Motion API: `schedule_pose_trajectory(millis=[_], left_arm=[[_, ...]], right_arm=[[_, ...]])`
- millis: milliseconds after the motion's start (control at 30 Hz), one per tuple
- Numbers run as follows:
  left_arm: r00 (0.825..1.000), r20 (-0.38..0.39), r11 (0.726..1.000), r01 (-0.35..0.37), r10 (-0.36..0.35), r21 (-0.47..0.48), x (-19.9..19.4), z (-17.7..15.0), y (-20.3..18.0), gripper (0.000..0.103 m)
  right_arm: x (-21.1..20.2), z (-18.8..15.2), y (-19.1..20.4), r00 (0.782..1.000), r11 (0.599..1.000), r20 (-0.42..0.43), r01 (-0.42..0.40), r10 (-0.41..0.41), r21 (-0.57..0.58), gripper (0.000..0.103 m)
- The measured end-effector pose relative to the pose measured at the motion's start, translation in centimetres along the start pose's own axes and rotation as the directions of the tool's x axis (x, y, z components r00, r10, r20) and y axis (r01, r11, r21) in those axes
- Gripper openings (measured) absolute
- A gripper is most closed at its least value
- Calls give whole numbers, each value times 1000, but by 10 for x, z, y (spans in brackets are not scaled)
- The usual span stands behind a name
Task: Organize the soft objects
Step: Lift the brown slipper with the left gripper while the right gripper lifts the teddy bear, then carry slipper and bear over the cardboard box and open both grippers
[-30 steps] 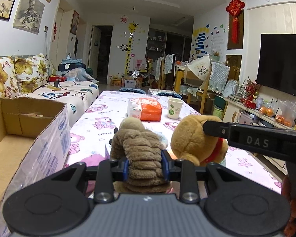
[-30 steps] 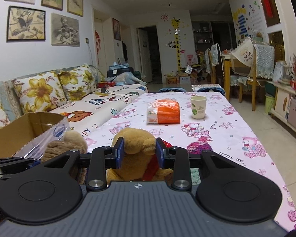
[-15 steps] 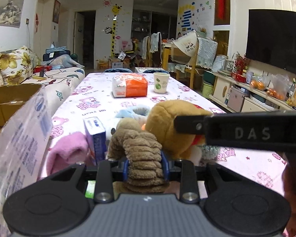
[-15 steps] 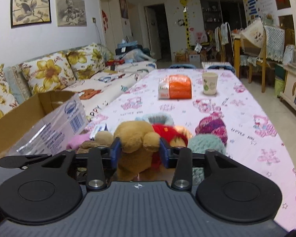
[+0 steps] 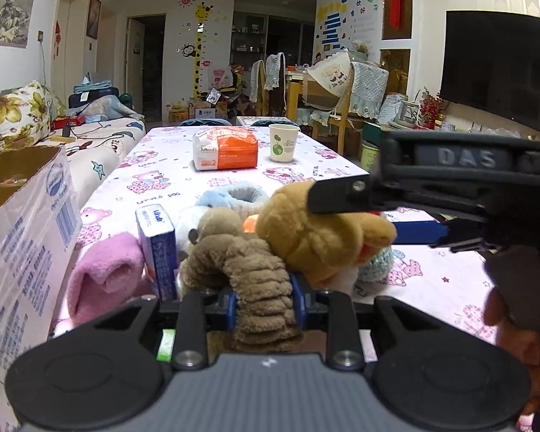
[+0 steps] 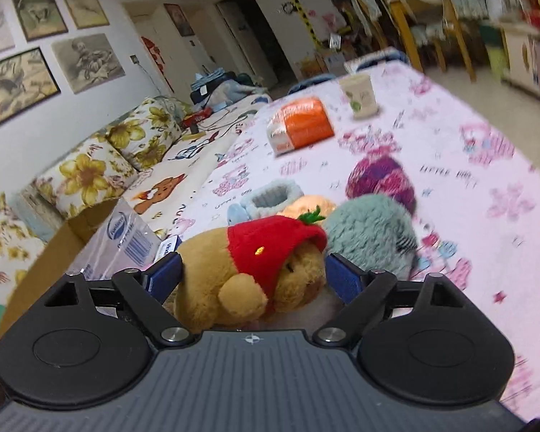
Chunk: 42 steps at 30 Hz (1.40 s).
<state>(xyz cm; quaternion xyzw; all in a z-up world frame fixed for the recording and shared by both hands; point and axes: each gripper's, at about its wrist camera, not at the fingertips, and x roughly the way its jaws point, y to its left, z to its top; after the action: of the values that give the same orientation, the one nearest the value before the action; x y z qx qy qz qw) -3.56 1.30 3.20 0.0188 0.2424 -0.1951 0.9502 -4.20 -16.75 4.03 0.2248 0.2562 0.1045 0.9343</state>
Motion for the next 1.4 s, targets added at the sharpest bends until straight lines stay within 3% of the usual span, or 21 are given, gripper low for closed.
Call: schedule_pose_trajectory(millis=[200, 467, 667, 1000, 1233, 1400], left_arm=[[1000, -8, 1000, 1, -1, 17, 7, -1, -5, 22], [1000, 11, 1000, -7, 7, -7, 6, 0, -1, 17], [1000, 27, 1000, -12, 12, 2, 3, 3, 0, 16], [990, 57, 989, -124, 129, -83, 0, 15, 31, 15], [995, 39, 995, -91, 92, -36, 12, 12, 20, 15], [995, 71, 996, -71, 74, -46, -1, 15, 22, 15]], right_arm=[[10, -5, 2, 999, 999, -13, -50, 50, 4, 103], [9, -11, 13, 998, 996, 5, -54, 55, -64, 103], [10, -5, 4, 997, 997, 7, -74, 75, -27, 103], [9, -5, 5, 997, 995, 3, -80, 80, -55, 103], [7, -7, 8, 996, 993, -5, -91, 91, -80, 103], [1, -2, 5, 994, 993, 9, -112, 113, -44, 103]])
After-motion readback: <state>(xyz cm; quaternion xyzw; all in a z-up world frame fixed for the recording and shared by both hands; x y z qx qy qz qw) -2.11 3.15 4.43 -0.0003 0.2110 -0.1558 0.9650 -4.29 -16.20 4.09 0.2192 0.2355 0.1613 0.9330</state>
